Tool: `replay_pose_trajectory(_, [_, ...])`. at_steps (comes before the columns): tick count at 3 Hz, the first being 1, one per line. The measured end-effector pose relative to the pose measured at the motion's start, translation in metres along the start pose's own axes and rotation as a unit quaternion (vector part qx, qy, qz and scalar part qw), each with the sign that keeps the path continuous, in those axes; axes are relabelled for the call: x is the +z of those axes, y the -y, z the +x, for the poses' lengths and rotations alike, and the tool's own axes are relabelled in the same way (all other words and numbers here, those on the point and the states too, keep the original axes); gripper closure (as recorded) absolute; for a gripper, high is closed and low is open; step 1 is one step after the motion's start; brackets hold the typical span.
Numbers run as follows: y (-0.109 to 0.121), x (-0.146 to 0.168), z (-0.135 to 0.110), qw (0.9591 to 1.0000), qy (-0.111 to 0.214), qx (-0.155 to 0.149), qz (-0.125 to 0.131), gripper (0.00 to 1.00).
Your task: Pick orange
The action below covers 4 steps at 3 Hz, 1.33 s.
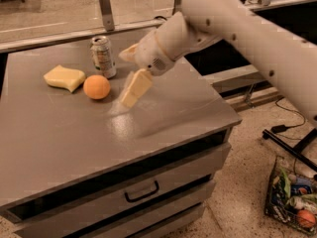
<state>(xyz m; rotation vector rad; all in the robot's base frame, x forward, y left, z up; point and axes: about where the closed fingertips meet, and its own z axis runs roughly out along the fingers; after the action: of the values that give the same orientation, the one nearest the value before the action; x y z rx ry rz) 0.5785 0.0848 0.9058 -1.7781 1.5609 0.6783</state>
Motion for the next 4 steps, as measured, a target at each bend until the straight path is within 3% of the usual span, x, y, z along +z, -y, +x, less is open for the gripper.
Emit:
replay_pose_trajectory(1, [-0.011,0.037,-0.011,0.9992,0.018,-0.014,-0.035,0.00])
replay_pose_trajectory(2, [-0.010,0.066,-0.016,0.9983,0.027,-0.018,-0.049,0.00])
replay_pose_trajectory(4, [0.003,0.100,-0.017,0.9979,0.037,-0.009,-0.052,0.00])
